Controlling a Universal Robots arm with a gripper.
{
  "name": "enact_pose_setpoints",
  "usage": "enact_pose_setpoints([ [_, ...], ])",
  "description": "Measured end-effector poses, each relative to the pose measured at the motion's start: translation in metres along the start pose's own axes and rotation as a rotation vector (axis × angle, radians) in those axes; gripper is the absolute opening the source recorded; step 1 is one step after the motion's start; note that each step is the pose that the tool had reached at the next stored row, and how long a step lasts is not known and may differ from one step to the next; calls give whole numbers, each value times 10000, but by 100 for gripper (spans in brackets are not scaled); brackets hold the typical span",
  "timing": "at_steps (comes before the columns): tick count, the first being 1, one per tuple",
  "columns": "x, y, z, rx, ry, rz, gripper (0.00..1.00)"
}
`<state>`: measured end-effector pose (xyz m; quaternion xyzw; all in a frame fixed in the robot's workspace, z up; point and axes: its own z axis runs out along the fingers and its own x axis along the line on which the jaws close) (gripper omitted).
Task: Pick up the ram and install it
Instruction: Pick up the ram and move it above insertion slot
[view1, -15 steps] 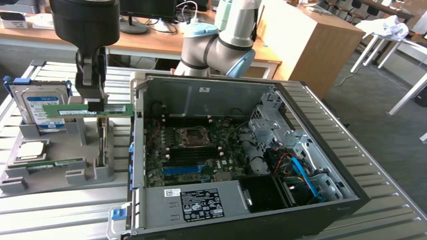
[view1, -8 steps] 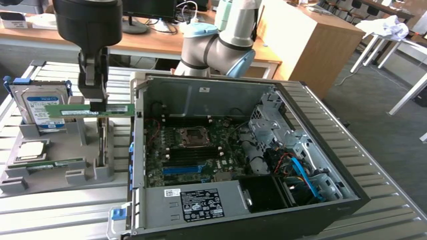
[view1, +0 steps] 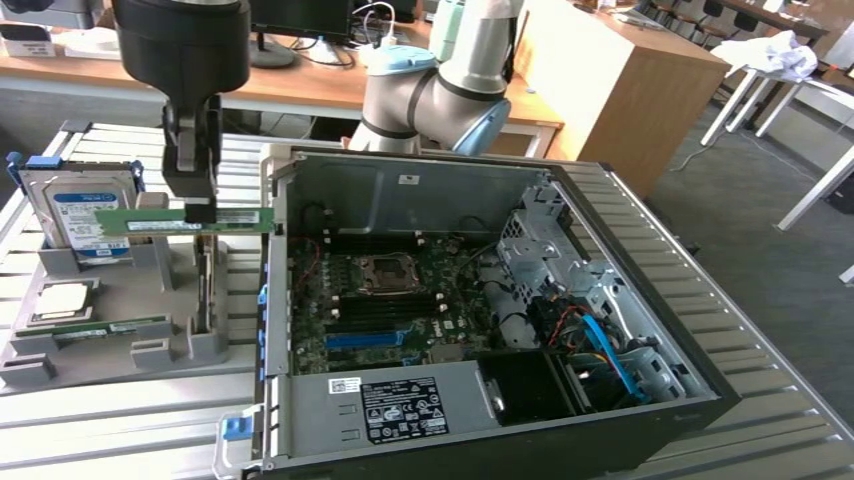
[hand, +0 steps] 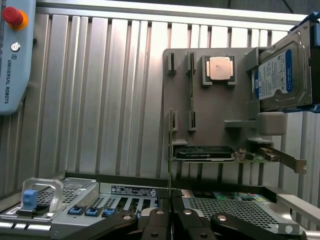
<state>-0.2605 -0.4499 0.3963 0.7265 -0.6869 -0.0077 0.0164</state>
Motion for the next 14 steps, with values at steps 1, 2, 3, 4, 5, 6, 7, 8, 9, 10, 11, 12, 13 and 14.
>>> enact_pose_setpoints([
  [1, 0, -4, 0, 0, 1, 0, 13],
  [2, 1, -8, 0, 1, 1, 0, 13],
  [3, 1, -12, 0, 1, 2, 0, 13],
  [4, 1, -17, 0, 1, 3, 0, 13],
  [5, 1, -21, -1, 0, 4, 0, 13],
  [6, 2, -25, 0, 1, 5, 0, 13],
  [7, 2, -29, -1, 0, 5, 1, 13],
  [8, 2, -34, -1, 0, 6, 0, 13],
  [9, 2, -38, -1, 0, 7, -1, 13],
  [10, 3, -42, -1, 0, 9, 0, 13],
  [11, 3, -47, -1, 0, 9, 0, 13],
  [12, 3, -52, -1, 0, 10, 0, 13],
  [13, 3, -56, -2, 0, 11, 0, 13],
  [14, 4, -61, -2, 0, 11, 0, 13],
])
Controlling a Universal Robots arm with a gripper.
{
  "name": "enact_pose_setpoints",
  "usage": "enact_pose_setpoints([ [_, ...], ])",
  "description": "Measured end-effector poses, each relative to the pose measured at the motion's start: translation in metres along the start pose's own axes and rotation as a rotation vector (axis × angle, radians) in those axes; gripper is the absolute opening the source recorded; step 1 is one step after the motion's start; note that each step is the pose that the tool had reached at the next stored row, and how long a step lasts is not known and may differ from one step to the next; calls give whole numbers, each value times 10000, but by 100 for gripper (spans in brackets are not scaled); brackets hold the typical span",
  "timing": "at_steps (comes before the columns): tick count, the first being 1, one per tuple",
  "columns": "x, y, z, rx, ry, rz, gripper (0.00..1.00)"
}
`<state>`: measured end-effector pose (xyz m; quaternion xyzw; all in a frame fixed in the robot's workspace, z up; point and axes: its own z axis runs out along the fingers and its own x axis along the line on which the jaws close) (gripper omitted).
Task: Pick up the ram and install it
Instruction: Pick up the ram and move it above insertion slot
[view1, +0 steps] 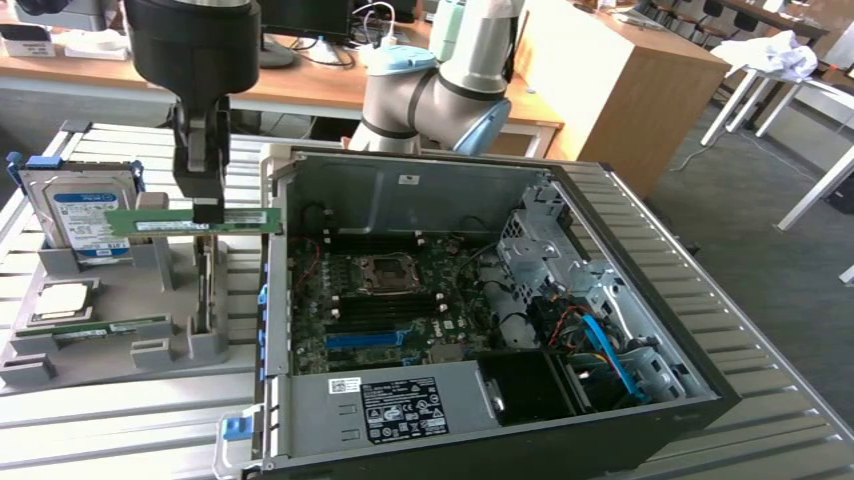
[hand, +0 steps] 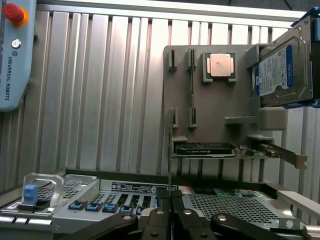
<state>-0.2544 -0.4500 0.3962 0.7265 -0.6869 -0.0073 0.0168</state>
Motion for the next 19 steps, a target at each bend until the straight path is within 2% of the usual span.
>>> enact_pose_setpoints([
  [19, 5, -88, -3, 0, 13, 1, 13],
])
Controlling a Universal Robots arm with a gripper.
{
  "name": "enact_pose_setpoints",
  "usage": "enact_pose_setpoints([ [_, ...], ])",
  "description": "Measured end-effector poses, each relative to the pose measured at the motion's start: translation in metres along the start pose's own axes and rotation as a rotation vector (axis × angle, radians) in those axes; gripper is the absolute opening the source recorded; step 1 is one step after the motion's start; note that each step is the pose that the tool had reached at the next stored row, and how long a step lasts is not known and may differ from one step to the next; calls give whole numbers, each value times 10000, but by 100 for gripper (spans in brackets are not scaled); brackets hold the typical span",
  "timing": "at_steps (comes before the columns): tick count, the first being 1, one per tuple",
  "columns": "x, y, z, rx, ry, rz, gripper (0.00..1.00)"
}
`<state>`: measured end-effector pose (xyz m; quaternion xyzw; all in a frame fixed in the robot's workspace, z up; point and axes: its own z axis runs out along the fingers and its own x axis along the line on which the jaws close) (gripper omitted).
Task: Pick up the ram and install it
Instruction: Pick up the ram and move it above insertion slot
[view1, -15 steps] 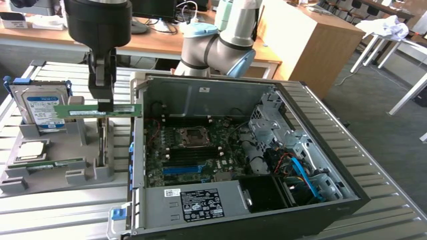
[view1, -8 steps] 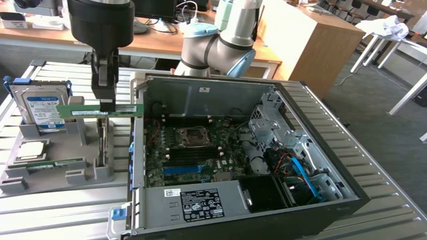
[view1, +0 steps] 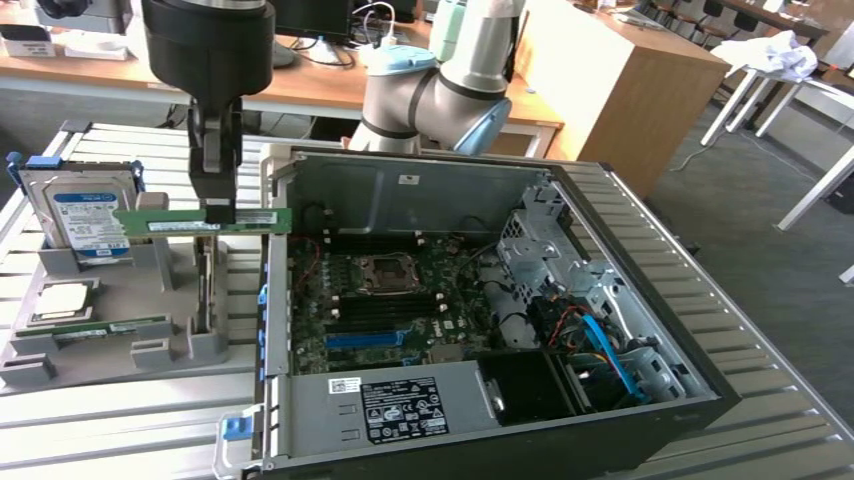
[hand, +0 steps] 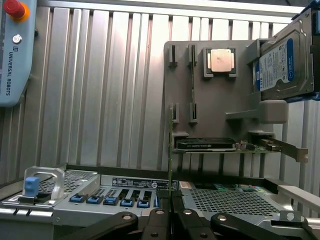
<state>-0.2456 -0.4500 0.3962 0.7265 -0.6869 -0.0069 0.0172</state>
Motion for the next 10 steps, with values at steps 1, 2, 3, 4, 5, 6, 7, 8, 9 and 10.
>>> enact_pose_setpoints([
  [1, 0, -4, 0, 0, 1, 0, 13],
  [2, 1, -9, 0, 0, 2, -1, 13],
  [3, 1, -14, 0, 0, 2, -1, 13],
  [4, 1, -19, 0, 0, 2, 0, 13],
  [5, 1, -25, -1, 0, 3, -1, 13],
  [6, 2, -30, -1, 0, 3, 0, 13],
  [7, 2, -35, -1, 0, 3, 0, 13],
  [8, 2, -40, -1, 0, 4, 0, 13],
  [9, 2, -45, -2, 0, 5, 0, 13],
  [10, 3, -49, -2, -1, 5, 0, 13],
])
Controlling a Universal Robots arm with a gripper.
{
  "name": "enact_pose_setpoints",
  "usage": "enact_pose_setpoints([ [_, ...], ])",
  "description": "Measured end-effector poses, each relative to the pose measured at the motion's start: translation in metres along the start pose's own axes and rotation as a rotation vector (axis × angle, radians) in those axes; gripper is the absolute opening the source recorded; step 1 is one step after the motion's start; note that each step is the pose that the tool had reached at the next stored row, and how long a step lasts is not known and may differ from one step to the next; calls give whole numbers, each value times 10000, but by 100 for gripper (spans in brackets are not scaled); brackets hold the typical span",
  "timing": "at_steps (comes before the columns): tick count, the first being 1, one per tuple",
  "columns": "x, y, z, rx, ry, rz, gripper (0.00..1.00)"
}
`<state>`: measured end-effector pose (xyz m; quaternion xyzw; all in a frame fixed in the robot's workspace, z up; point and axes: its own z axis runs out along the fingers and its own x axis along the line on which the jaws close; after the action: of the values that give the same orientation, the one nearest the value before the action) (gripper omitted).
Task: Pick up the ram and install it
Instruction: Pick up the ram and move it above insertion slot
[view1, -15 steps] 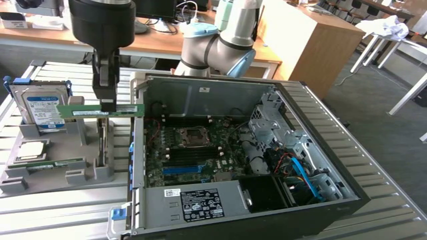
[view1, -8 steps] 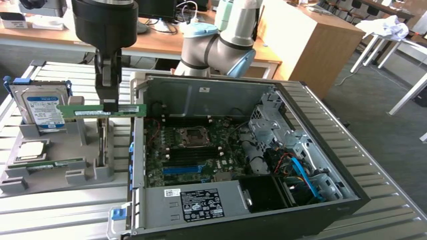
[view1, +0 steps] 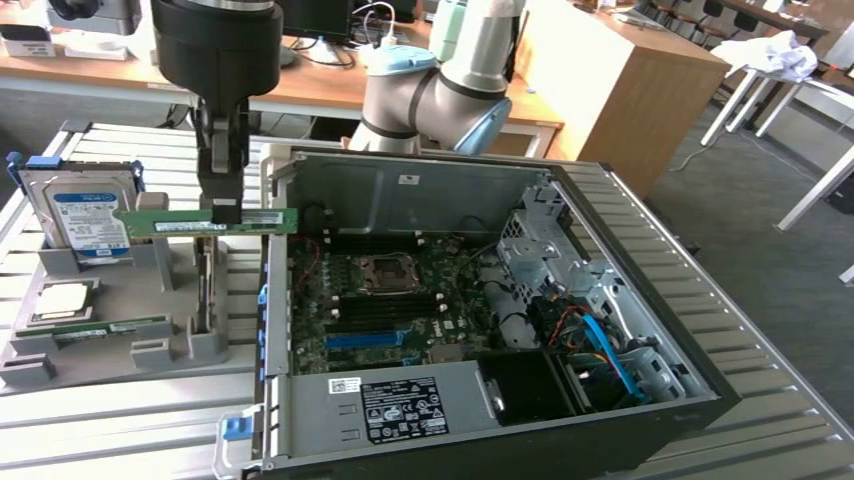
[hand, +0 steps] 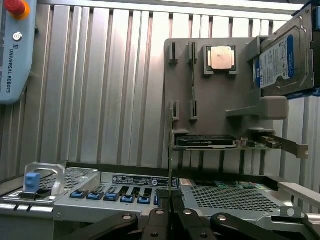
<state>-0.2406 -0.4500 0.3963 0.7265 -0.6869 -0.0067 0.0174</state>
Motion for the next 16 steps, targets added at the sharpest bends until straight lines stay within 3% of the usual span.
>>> enact_pose_setpoints([
  [16, 4, -82, -3, 0, 8, 0, 13],
])
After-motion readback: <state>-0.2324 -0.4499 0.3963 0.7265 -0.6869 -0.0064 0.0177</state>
